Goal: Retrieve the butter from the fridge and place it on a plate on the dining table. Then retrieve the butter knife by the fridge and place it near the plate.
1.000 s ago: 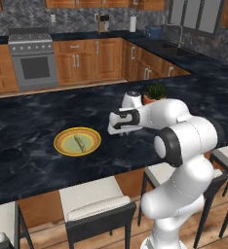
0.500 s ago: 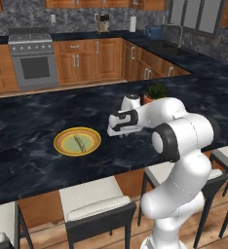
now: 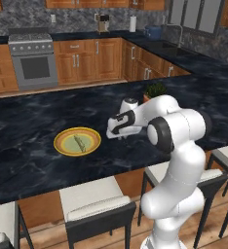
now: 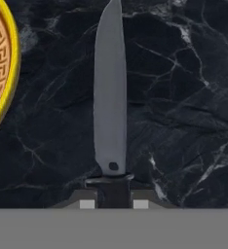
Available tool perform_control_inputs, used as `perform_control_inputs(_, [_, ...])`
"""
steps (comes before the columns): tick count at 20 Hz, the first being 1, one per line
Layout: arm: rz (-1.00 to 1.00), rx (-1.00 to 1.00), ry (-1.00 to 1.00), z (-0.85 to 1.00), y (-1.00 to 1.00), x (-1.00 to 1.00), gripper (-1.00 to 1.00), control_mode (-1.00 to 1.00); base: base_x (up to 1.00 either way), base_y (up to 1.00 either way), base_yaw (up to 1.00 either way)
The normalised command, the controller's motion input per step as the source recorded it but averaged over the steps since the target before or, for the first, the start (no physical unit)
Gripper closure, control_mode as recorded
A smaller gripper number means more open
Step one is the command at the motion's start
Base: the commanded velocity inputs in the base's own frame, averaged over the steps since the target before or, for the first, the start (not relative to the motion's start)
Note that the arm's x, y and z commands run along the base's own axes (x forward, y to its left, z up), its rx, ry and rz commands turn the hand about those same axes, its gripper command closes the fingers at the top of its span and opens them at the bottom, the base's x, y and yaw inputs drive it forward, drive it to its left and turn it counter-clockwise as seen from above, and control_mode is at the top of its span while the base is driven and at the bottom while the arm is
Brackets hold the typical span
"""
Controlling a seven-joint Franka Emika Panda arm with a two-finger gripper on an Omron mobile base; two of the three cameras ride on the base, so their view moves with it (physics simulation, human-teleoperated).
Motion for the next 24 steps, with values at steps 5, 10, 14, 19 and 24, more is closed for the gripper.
perform_control_inputs(5, [0.00,0.00,0.00,-0.14,0.10,0.11,1.00,-1.00,0.00,0.00,0.00])
perform_control_inputs(10, [0.00,0.00,0.00,-0.02,0.13,0.11,1.00,-1.00,0.00,0.00,0.00])
perform_control_inputs(14, [0.00,0.00,0.00,0.00,0.07,0.07,1.00,-1.00,0.00,0.00,0.00])
perform_control_inputs(19, [0.00,0.00,0.00,-0.01,0.01,0.03,1.00,-1.00,0.00,0.00,0.00])
perform_control_inputs(24, [0.00,0.00,0.00,-0.03,0.02,0.00,-1.00,-1.00,0.00,0.00,0.00])
